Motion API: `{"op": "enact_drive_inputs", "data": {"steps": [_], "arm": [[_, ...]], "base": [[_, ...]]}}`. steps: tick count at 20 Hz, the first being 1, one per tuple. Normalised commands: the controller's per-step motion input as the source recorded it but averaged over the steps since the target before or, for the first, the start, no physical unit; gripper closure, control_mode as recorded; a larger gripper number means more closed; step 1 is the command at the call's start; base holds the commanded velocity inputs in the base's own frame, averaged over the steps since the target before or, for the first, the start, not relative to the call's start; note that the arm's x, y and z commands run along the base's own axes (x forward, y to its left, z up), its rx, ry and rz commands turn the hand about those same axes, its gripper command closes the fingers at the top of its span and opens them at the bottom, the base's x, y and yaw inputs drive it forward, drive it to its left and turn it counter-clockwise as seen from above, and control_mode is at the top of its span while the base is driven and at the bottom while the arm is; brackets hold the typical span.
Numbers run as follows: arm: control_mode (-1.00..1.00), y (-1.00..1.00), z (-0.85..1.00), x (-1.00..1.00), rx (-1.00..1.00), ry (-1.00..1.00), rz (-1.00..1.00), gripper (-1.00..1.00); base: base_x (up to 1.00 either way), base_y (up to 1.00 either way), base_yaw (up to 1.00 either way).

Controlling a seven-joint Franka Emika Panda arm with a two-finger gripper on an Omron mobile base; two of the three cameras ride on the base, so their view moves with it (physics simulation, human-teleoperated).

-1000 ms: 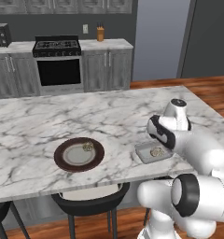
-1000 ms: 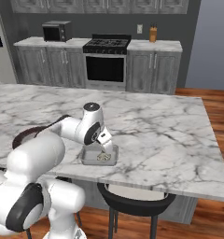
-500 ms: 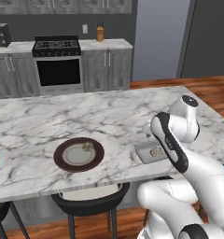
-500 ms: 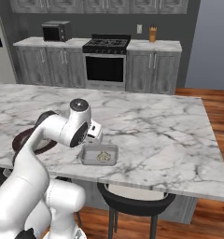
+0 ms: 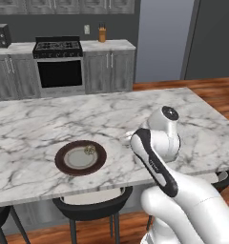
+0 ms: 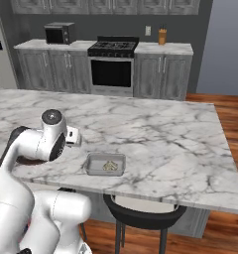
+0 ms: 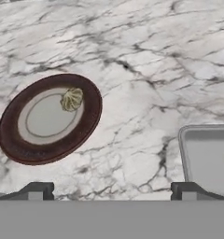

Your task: Place two dumplings into each of the tupperware containers and then place the containers in the fridge.

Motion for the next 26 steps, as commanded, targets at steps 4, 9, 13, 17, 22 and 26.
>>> {"op": "enact_drive_inputs", "data": {"steps": [4, 9, 13, 17, 22, 26], "arm": [[-1.0, 1.0, 0.2, 0.18, -0.17, 0.22, 0.0, -1.0], [-1.0, 1.0, 0.08, 0.41, -0.03, 0.2, -0.06, -1.0], [-1.0, 0.72, -0.02, 0.37, 0.0, 0.16, -0.21, -1.0], [-1.0, 0.07, -0.24, 0.34, 0.0, 0.18, -0.25, -1.0], [-1.0, -0.27, -0.45, 0.11, 0.0, 0.18, -0.19, -1.0], [-1.0, -0.03, -0.38, 0.19, 0.0, -0.02, 0.0, -1.0]], "base": [[0.0, 0.0, 0.0], [0.0, 0.0, 0.0], [0.0, 0.0, 0.0], [0.0, 0.0, 0.0], [0.0, 0.0, 0.0], [0.0, 0.0, 0.0]]}}
